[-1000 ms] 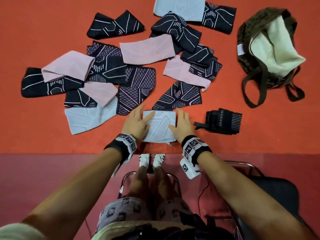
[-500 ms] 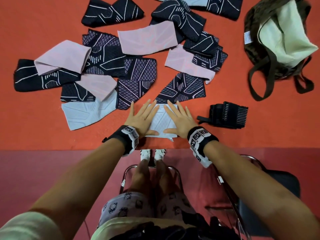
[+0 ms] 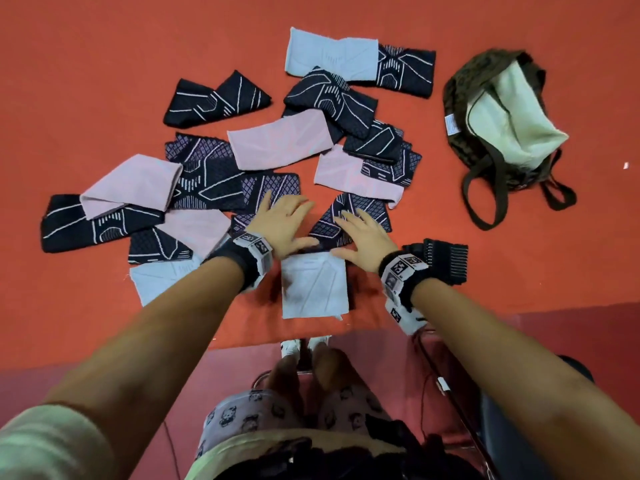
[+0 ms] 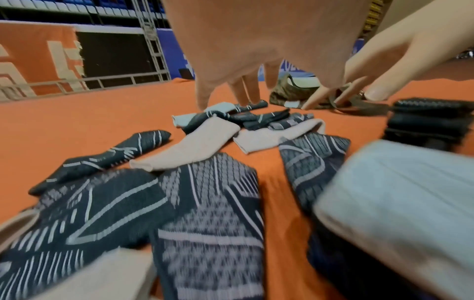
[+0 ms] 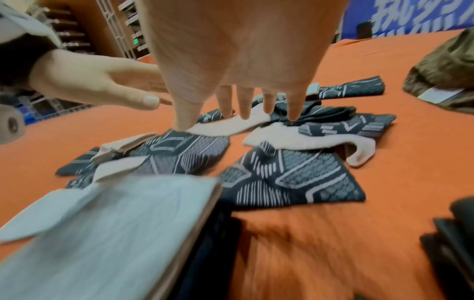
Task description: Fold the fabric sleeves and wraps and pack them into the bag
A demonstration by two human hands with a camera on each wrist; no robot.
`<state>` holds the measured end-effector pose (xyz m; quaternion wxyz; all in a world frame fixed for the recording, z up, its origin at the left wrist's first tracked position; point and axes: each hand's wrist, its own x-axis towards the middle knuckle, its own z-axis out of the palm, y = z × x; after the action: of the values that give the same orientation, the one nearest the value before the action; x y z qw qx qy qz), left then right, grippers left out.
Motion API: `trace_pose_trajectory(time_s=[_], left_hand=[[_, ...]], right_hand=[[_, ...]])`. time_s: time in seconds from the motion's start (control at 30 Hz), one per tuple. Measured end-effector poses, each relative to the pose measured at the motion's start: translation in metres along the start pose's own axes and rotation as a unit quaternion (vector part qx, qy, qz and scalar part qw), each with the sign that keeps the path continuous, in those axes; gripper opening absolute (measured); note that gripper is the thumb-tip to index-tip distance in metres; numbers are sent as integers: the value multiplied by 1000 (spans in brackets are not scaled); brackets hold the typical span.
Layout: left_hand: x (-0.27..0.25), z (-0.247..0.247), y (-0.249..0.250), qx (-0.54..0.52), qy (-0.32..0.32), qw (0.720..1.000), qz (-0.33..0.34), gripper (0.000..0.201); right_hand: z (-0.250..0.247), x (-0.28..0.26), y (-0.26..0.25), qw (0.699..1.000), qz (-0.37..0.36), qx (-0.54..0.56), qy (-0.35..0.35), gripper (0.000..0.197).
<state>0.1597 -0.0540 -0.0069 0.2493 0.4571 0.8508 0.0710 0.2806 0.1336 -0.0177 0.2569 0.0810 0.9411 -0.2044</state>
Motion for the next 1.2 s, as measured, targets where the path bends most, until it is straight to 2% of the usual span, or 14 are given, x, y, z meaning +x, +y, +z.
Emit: trace_pose_trajectory(time_s=[0.13,0.3,0.47,0.63,0.83,0.97,1.03,1.1,1.17,1.2], left_hand=[[50,-45,-8,18,58,998,-29,62],[129,-91,-20,-16,122,989,-87,53],[201,-109,-23,-50,152,981,-112,44],[264,-97,-30,-52,160,977,-129,42],[332,-72,-31,-61,177,973,-133,40],[360,-44,-43,-57,172,979,-96,46],[367,-31,-45,-40,166,981,-97,51],[367,-21,-44,-30,152,981,-114,55],[365,-18,-44,-47,167,978,-120,55],[364,-18,-45,-59,182,975,-116,54]], right_hand=[[-50,33,14,996,40,29,69,64],[-110,94,44,977,112,116,142,54],[-157,151,75,942,171,225,180,48],[-177,215,111,908,206,303,206,47],[-168,282,137,884,211,355,217,46],[-159,322,151,854,213,411,236,50],[-155,336,158,839,221,439,233,39],[-155,341,159,824,210,472,233,8],[-156,342,161,824,208,474,233,26],[-156,340,161,826,200,476,228,28]])
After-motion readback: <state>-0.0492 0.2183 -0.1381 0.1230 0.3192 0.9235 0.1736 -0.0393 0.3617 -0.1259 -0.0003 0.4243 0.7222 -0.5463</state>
